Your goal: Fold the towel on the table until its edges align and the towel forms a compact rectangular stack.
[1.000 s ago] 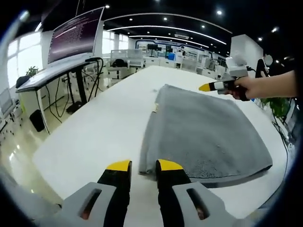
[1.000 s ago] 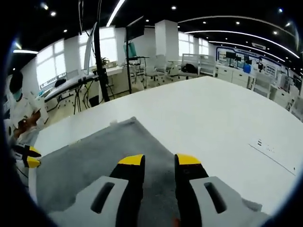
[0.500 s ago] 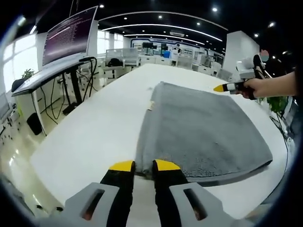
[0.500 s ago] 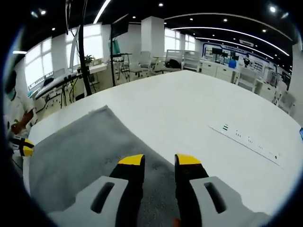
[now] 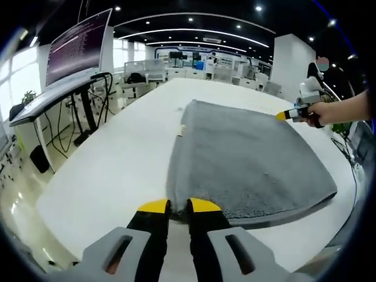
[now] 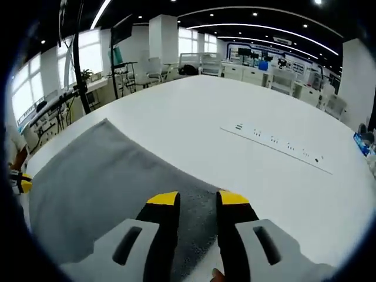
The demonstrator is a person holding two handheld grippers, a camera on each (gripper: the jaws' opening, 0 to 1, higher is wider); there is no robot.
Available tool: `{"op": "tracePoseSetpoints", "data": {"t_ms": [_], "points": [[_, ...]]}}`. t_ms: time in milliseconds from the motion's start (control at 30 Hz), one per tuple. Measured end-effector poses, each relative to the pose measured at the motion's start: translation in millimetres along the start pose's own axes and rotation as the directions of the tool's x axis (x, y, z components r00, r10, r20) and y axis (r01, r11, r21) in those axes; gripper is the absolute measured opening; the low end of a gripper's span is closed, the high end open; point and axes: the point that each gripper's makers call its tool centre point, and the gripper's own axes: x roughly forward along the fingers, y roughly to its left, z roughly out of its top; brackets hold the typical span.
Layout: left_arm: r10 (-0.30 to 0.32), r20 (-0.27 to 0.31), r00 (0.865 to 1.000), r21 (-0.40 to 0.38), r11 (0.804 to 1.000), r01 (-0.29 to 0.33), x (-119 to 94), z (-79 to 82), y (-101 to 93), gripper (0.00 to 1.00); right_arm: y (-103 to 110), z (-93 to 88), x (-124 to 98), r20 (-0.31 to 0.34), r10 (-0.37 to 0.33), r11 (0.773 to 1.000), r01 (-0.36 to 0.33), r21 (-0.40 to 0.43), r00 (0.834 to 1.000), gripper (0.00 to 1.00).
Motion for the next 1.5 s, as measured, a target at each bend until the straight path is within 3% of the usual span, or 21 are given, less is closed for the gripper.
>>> {"op": "tracePoseSetpoints", "data": {"t_ms": [167,467,600,667,867,1167,1500], "points": [[-0.015,-0.02,1.0,0.034,0.999,0.015,3,0.0,-1.3,0.1,-5,-9.6,-6,-0.002,-0.026,0.998,0.026,0.058,1.0,0.16],[0.002,-0.023,1.0,0.04,0.999,-0.001,4,-1.7,-2.0,0.08,-11,-13.2,0,-0.013,-0.032,0.999,0.032,0.014,0.999,0.12],[-0.004,-0.032,0.999,0.07,0.998,0.006,3,-2.1,-11.0,0.08,-16,-14.8,3,-0.011,-0.026,1.0,0.026,-0.003,1.0,0.04],[-0.011,-0.033,0.999,0.096,0.995,0.015,2,-1.8,-21.9,0.08,-18,-15.2,3,-0.008,-0.016,1.0,0.016,0.009,1.0,0.02],[-0.035,-0.051,0.998,0.113,0.993,0.041,3,-4.7,-30.4,0.08,-37,-19.5,5,-0.025,-0.034,0.999,0.034,0.0,0.999,0.01],[-0.111,-0.105,0.988,0.21,0.969,0.132,-3,-7.0,-79.7,0.08,-79,-38.0,-11,-0.047,-0.077,0.997,0.076,-0.022,0.996,0.01],[-0.171,-0.146,0.974,0.256,0.945,0.204,-9,-12.2,-131.2,0.08,-113,-67.8,-58,-0.053,-0.116,0.993,0.115,-0.029,0.992,0.01]]}}
